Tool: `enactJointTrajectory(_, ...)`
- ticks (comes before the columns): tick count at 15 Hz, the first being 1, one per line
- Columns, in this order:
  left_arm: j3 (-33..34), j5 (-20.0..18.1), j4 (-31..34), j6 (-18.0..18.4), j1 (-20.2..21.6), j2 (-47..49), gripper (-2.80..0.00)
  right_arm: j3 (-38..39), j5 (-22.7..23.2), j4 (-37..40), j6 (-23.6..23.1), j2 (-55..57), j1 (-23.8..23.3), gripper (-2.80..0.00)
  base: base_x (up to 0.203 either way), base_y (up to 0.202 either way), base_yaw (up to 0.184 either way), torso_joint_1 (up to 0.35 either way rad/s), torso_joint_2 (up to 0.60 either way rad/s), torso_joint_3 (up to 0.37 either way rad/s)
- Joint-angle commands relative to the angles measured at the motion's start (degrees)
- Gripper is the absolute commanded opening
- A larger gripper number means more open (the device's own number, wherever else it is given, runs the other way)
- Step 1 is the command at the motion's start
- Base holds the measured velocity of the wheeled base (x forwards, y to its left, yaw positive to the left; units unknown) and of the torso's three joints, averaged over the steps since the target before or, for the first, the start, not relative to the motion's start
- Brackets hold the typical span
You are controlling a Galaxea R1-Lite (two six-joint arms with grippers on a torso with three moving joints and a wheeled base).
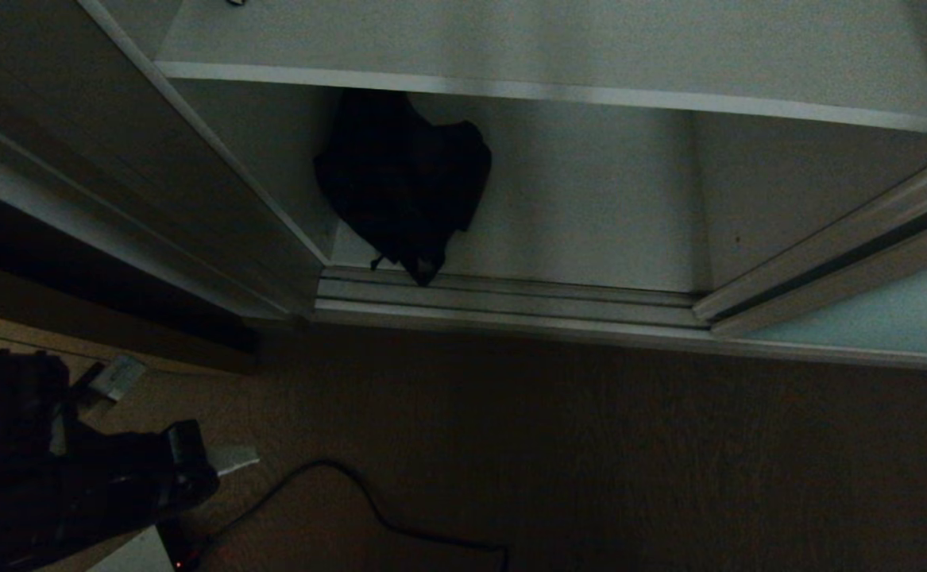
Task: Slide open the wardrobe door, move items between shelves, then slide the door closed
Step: Place the bag on the higher shelf
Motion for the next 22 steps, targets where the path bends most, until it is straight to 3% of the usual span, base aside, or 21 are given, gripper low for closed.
enactJointTrajectory(1, -0.8, -0.1, -5.7, -0.3, -1.4, 6.3, -2.80, 0.0, 0.0, 0.0, 0.0, 0.0, 0.0, -2.80, 0.000, 0.000, 0.000, 0.000, 0.00, 0.000)
enactJointTrajectory(6, -2.7, 0.7, -26.2, 0.1, -3.6, 17.6, -2.80, 0.0, 0.0, 0.0, 0.0, 0.0, 0.0, -2.80, 0.000, 0.000, 0.000, 0.000, 0.00, 0.000)
enactJointTrajectory(12, -11.1, 1.1, -26.6, 0.4, -4.4, 25.1, -2.80, 0.0, 0.0, 0.0, 0.0, 0.1, 0.0, -2.80, 0.000, 0.000, 0.000, 0.000, 0.00, 0.000)
enactJointTrajectory(17, -22.5, 3.0, -31.8, 5.2, -4.3, 38.6, -2.80, 0.0, 0.0, 0.0, 0.0, 0.0, 0.0, -2.80, 0.000, 0.000, 0.000, 0.000, 0.00, 0.000)
enactJointTrajectory(21, -31.6, 3.2, -34.1, 2.8, -4.4, 43.1, -2.80, 0.0, 0.0, 0.0, 0.0, 0.1, 0.0, -2.80, 0.000, 0.000, 0.000, 0.000, 0.00, 0.000)
enactJointTrajectory(22, -34.2, 3.2, -34.2, 0.8, -4.3, 43.9, 0.00, 0.0, 0.0, 0.0, 0.0, 0.1, 0.0, -2.80, 0.000, 0.000, 0.000, 0.000, 0.00, 0.000)
